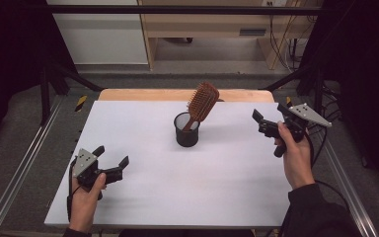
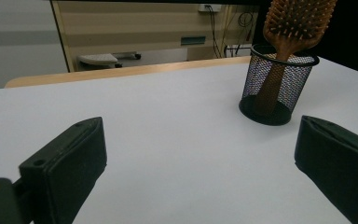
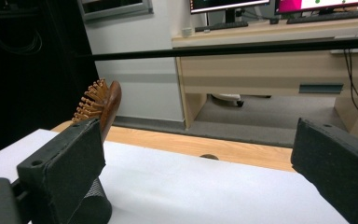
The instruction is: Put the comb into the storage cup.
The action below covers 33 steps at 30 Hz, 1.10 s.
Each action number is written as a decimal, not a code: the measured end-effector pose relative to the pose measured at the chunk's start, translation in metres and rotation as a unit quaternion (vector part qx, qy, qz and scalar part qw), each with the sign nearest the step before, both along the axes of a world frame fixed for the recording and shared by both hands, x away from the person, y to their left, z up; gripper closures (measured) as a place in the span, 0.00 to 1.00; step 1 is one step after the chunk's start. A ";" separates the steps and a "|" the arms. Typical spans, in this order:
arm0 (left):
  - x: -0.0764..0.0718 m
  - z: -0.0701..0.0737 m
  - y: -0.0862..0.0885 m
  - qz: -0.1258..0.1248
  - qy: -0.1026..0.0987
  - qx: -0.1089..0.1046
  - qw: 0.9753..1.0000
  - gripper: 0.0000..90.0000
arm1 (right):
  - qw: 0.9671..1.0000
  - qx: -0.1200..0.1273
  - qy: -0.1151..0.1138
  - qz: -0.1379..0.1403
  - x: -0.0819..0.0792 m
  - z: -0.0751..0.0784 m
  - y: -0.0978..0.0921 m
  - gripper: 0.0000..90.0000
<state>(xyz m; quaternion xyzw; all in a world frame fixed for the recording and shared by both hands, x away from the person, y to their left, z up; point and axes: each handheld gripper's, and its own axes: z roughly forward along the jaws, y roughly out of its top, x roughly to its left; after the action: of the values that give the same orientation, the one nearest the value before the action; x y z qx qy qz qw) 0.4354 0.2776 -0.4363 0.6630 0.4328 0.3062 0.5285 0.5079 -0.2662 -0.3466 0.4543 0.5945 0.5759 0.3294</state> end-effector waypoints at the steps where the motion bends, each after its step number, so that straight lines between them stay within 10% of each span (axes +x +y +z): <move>1: 0.000 0.000 0.001 0.001 -0.001 -0.001 1.000 0.02 | 1.000 0.001 -0.004 -0.002 -0.001 -0.001 -0.001 0.03; 33: -0.015 0.000 0.037 0.003 -0.017 -0.019 1.000 0.02 | 1.000 -0.024 0.002 -0.002 -0.056 -0.056 -0.032 0.03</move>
<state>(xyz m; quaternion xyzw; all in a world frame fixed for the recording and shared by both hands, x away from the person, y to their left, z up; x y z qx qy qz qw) 0.4206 0.3144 -0.4361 0.6464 0.4310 0.3110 0.5473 0.4516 -0.2984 -0.4026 0.4484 0.6079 0.5598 0.3406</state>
